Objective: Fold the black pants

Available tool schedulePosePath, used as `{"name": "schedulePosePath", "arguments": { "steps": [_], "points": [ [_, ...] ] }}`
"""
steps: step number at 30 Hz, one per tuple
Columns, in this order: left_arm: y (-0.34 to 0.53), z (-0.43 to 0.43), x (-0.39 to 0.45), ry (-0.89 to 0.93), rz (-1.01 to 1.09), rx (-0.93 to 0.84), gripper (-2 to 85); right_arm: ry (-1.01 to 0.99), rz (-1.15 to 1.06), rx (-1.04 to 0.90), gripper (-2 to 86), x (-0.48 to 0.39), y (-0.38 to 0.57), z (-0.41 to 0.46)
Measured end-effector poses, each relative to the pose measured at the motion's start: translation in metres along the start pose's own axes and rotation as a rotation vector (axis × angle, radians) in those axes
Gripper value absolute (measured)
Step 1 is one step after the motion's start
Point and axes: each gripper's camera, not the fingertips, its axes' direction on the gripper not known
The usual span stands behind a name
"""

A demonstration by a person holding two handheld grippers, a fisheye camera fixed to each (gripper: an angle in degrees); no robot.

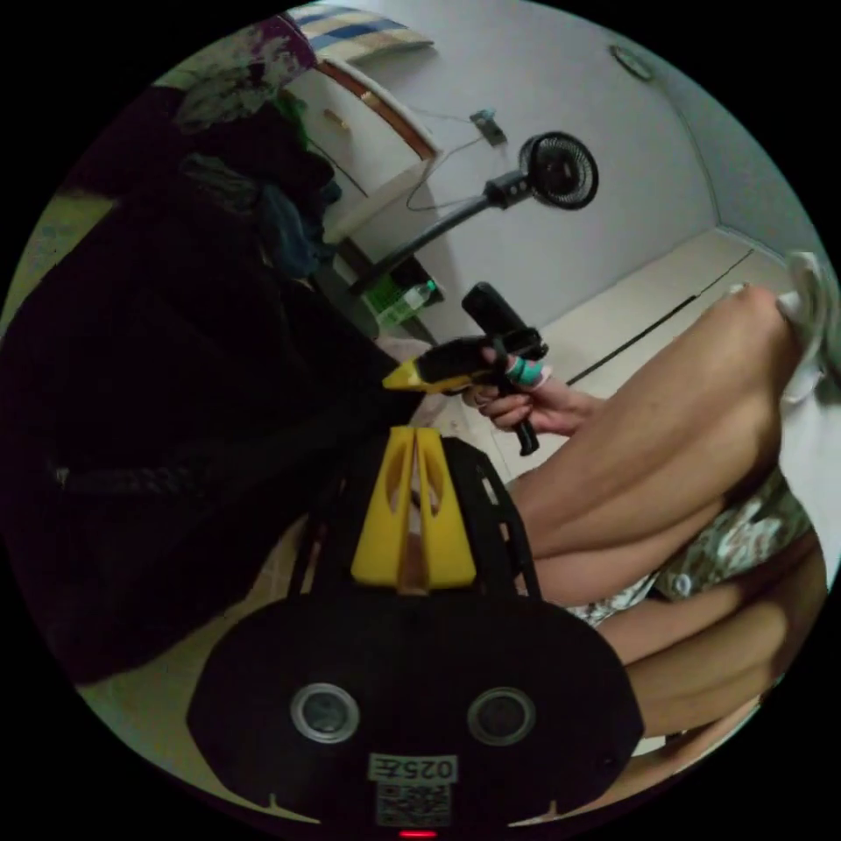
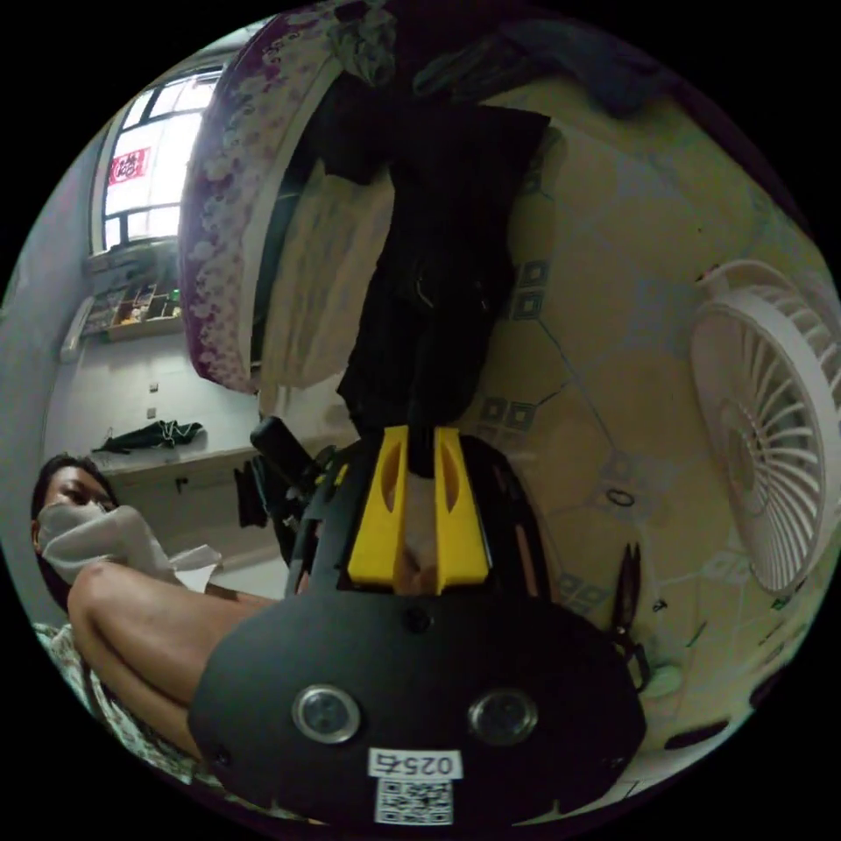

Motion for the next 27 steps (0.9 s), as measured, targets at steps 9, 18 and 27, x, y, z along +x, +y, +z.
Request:
{"name": "schedulePosePath", "arguments": {
  "steps": [9, 18, 27],
  "points": [
    [0.079, -0.178, -0.035, -0.615, -0.481, 0.43, -0.9, 0.254, -0.278, -0.015, 3.8, -0.048, 0.059, -0.029],
    [0.136, -0.119, -0.02, -0.252, -0.367, 0.456, -0.9, -0.057, -0.339, -0.091, 4.4, -0.079, -0.018, 0.005],
    [0.211, -0.097, -0.035, -0.212, -0.66, 0.4, -0.8, 0.149, -0.786, -0.558, 5.3, -0.157, -0.107, 0.27]
  ]
}}
